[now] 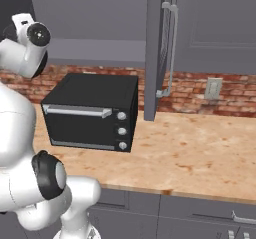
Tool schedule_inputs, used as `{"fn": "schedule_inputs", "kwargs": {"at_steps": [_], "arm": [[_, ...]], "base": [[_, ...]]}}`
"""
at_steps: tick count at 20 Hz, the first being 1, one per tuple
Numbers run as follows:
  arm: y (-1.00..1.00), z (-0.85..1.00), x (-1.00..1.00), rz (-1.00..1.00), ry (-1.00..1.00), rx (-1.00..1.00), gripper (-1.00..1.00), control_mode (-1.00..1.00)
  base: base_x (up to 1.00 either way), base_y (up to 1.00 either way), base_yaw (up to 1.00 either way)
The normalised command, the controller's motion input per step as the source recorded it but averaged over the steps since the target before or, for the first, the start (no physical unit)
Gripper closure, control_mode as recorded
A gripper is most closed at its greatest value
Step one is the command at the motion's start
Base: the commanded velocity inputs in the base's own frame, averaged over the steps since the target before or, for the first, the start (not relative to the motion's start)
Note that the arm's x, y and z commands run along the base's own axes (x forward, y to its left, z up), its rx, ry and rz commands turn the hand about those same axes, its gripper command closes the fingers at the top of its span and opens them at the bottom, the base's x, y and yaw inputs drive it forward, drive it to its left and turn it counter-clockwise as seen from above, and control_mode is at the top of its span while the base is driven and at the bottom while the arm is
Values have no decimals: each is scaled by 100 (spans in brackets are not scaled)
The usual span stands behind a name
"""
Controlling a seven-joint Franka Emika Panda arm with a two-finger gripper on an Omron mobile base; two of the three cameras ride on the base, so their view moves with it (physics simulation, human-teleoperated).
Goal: There is a bowl on the dining counter. Grab a lemon wedge from the fridge and place it in the bowl. Then get the liquor bottle and glass cup from the cabinet and place them next to the bowl.
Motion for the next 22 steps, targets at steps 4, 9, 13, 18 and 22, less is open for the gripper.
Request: {"fn": "schedule_inputs", "kwargs": {"at_steps": [4,9,13,18,22], "arm": [[-29,22,-44,-2,-11,1,100,-100],[-32,16,-32,-3,-5,4,100,-100],[-38,4,-31,-2,-3,6,100,-100],[-29,0,-20,-1,-1,5,100,-100],[-3,0,0,0,1,0,100,-100]], "base": [[0,0,0],[0,0,0],[0,0,0],[0,0,0],[0,0,0]]}}
